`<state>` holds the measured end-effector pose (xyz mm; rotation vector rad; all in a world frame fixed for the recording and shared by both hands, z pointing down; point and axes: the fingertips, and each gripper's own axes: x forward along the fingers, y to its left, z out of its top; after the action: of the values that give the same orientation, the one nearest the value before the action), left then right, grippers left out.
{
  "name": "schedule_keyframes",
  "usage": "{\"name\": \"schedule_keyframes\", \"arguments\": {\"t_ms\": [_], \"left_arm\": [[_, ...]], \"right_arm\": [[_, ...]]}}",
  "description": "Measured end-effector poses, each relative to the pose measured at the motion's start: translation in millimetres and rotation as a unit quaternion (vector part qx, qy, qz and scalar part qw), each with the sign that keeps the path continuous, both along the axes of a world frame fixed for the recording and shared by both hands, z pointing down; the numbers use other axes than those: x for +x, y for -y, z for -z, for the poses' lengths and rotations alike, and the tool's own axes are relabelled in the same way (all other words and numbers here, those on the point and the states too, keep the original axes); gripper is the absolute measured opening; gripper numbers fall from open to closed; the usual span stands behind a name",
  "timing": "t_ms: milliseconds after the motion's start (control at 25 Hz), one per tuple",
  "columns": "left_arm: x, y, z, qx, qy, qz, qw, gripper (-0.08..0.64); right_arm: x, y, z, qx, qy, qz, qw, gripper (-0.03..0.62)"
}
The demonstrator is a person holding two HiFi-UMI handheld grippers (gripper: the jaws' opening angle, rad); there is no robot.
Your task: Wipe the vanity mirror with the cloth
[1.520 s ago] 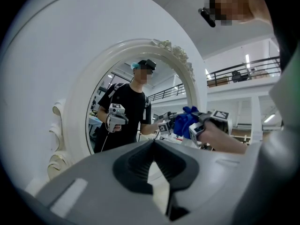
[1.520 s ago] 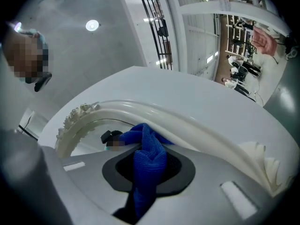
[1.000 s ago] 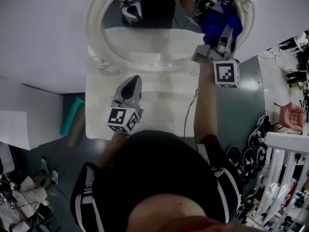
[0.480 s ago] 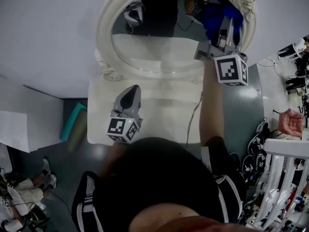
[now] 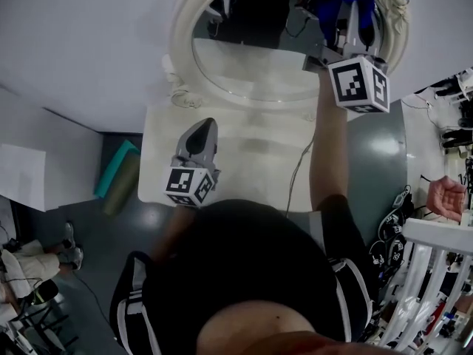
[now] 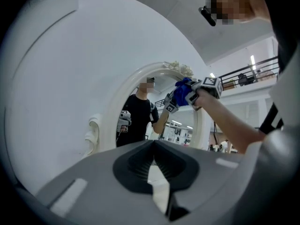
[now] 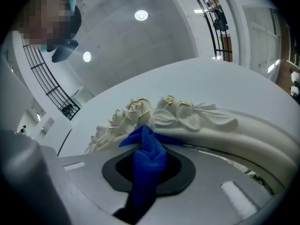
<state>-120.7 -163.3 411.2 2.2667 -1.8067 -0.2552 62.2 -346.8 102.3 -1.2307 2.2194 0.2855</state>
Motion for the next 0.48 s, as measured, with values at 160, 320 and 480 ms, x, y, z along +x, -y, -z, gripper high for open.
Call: {"name": "schedule_keyframes", "arguments": {"t_ms": [160, 320, 480], "left_arm": [[-9, -6, -8, -0.005, -0.004, 0.011, 0.9999, 0.008], [-13, -12, -14, -0.008, -0.007, 0.018, 0.9998, 0.008], [-20, -19, -14, -0.011, -0.010, 0.027, 0.9995, 0.009]], "right_arm": [[-29, -3, 1, 0.011, -0.058, -0.012, 0.998, 0.044], [-53, -7, -2, 0.025, -0.106, -0.024, 0.994, 0.044], [-77, -14, -4, 0.031, -0.135, -0.012, 0.990, 0.044]]}}
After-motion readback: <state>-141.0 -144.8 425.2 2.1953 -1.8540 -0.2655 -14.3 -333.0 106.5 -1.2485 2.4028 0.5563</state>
